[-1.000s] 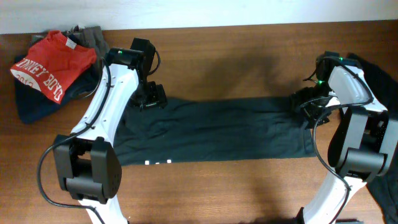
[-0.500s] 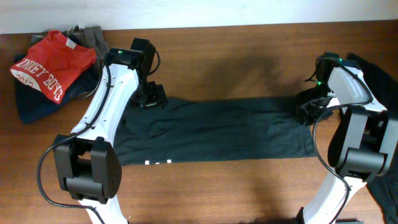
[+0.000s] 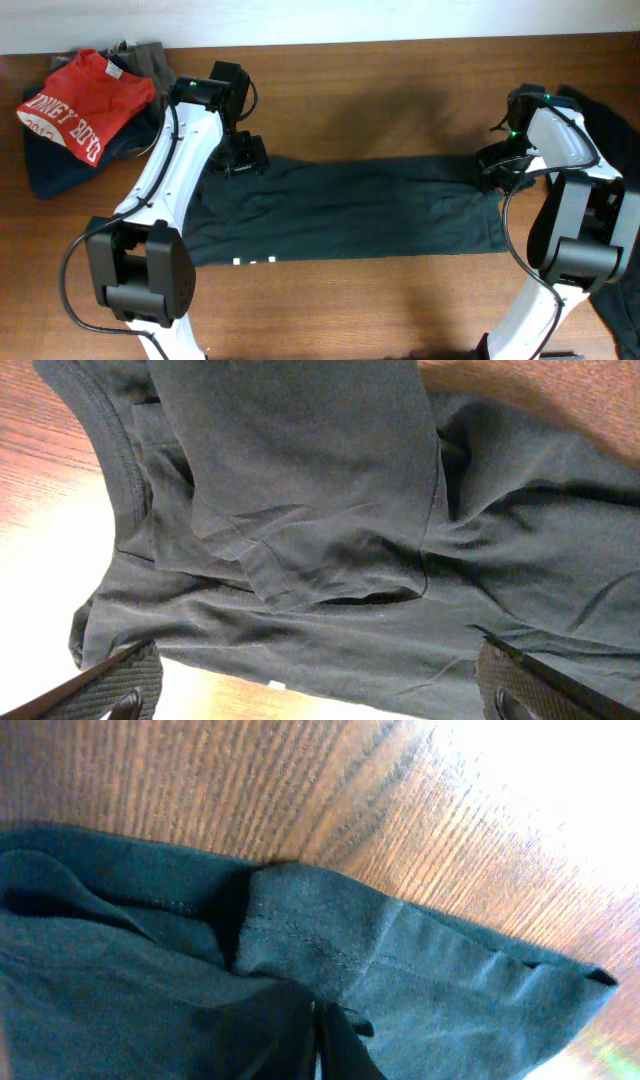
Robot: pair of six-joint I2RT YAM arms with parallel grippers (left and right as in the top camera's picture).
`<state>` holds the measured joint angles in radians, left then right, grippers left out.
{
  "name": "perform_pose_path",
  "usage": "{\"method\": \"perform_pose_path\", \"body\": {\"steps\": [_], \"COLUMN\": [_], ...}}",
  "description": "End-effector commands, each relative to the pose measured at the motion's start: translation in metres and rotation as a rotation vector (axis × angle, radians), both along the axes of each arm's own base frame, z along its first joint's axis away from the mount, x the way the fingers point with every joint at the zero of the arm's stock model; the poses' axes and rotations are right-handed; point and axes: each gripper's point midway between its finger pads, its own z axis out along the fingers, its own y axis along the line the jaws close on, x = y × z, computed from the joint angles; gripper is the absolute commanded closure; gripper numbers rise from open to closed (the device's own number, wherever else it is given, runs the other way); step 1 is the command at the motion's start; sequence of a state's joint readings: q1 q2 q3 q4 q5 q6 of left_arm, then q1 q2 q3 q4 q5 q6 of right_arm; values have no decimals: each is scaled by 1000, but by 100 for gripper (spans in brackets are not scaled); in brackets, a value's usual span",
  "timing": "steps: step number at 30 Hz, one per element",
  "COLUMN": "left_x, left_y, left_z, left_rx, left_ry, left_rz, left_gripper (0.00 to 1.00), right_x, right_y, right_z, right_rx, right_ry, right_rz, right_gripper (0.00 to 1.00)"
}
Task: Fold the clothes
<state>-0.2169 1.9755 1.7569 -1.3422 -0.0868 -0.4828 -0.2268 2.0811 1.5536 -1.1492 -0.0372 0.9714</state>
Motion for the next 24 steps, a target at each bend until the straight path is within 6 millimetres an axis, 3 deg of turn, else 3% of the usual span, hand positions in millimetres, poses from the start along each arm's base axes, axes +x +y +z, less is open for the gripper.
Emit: {"method": "perform_pose_path", "body": {"steps": [1,11,15,18,19,20,21,23,24], "left_x": [0,0,0,0,0,0,0,0,0], "left_y": [4,4,4,4,4,4,4,4,4], "left_z": [-3,-3,-3,-3,-3,-3,-3,-3,-3], "left_rx": [17,17,17,17,17,17,17,17,17], "left_ry": [9,8,9,8,9,9,9,8,9], "left_rz": [-2,-2,-2,-2,-2,-2,-2,-2,-2], "left_gripper": [1,1,1,1,1,1,1,1,1], "right_x": [-6,-27,-35,-41,-41,-41,-42,-45,-46], "right_y": [-4,-13,-13,-30,-35,-41,-47,-59,-60], "right_z": [-2,33,36,39,39,41,42,46,47], "right_rx": [-18,-85,-85,-184,-210,-248,-276,-346,-354], "right_ry": [25,73,103,137,140,147,155,176,180], "right_rz": [-5,35,64,76,80,87,93,104,108], "right_gripper": [96,96,96,96,95,79,73,73,68]}}
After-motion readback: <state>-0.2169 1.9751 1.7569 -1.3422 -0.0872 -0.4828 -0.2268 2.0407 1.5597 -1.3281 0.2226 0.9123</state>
